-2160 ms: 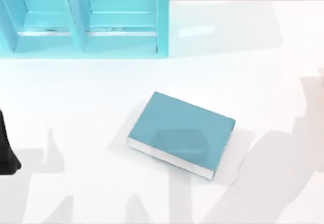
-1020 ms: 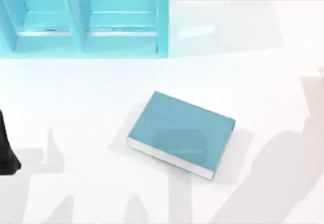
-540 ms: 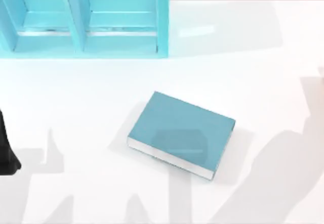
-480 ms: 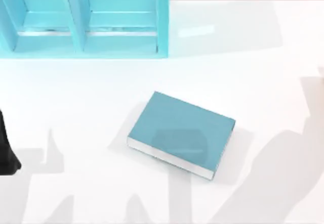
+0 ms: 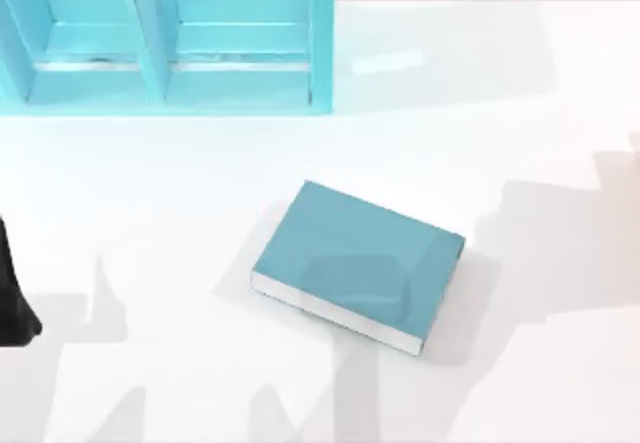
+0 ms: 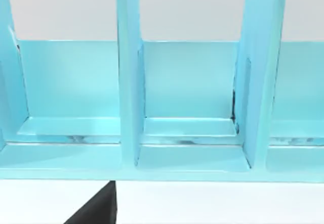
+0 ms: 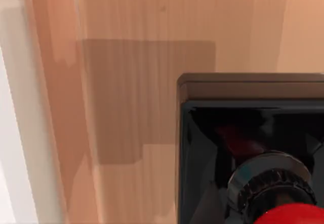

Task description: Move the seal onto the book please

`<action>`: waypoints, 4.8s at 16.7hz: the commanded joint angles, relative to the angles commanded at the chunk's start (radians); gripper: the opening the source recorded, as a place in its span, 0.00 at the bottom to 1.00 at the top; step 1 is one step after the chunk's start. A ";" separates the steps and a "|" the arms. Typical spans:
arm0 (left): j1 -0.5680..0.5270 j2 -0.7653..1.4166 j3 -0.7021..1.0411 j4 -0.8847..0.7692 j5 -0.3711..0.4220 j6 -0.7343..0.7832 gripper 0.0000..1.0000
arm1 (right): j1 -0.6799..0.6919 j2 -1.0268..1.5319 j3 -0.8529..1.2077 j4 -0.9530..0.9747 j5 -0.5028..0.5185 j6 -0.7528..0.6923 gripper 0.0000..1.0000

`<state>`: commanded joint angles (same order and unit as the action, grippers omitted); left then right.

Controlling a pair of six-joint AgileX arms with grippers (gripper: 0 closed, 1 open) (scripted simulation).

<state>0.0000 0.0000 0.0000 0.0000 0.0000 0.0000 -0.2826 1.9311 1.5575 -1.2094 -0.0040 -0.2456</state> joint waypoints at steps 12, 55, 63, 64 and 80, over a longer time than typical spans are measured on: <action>0.000 0.000 0.000 0.000 0.000 0.000 1.00 | 0.272 -0.104 0.240 -0.335 0.001 0.255 0.00; 0.000 0.000 0.000 0.000 0.000 0.000 1.00 | 0.985 0.356 0.597 -0.228 0.011 0.974 0.45; 0.000 0.000 0.000 0.000 0.000 0.000 1.00 | 0.985 0.356 0.597 -0.228 0.011 0.974 1.00; 0.000 0.000 0.000 0.000 0.000 0.000 1.00 | 0.985 0.356 0.597 -0.228 0.011 0.974 1.00; 0.000 0.000 0.000 0.000 0.000 0.000 1.00 | 0.982 0.389 0.774 -0.371 0.012 0.973 1.00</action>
